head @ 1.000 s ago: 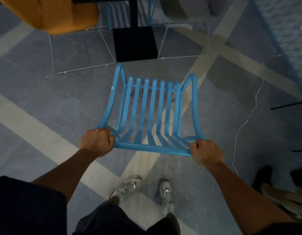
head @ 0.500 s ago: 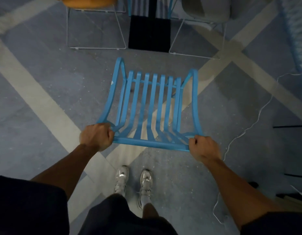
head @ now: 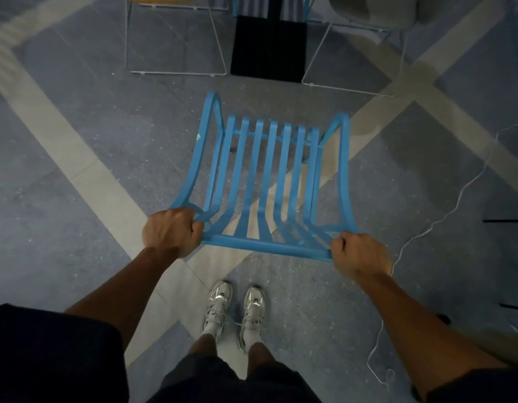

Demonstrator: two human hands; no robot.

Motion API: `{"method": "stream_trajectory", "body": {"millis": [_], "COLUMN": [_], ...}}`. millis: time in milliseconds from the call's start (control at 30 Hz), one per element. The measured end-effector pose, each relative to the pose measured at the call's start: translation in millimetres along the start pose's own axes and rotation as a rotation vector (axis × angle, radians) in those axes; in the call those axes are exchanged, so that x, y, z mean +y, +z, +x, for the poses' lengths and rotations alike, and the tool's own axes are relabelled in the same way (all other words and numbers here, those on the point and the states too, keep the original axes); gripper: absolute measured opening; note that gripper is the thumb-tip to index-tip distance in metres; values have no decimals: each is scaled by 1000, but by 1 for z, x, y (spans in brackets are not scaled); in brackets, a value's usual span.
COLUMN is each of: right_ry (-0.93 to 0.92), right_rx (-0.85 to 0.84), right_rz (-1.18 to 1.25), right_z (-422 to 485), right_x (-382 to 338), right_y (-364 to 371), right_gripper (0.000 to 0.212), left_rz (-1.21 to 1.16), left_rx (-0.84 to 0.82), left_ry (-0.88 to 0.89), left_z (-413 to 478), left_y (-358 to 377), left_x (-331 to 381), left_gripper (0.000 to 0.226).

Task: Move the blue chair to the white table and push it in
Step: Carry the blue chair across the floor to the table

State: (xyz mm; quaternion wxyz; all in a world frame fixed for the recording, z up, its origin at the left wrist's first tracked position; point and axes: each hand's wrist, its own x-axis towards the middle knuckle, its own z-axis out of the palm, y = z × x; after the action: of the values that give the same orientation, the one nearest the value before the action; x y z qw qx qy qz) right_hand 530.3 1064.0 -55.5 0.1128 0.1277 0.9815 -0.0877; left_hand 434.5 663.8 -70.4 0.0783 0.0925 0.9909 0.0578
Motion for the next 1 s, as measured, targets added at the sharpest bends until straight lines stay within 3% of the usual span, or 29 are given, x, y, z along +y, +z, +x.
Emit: {"method": "stream_trajectory", "body": {"millis": [633, 1000], "right_ry": [-57, -59], "right_rx": [-8, 11], "right_rz": [-3, -30], "right_z": [53, 134], "right_x": [9, 3], "right_y": [-14, -33], "right_gripper": [34, 33], "left_rz": [8, 17], "left_rx": [-17, 51], "left_ry": [-21, -6], "left_z": [44, 125], "left_y": [-7, -19], "left_x": [10, 16], "left_gripper": [26, 30]}}
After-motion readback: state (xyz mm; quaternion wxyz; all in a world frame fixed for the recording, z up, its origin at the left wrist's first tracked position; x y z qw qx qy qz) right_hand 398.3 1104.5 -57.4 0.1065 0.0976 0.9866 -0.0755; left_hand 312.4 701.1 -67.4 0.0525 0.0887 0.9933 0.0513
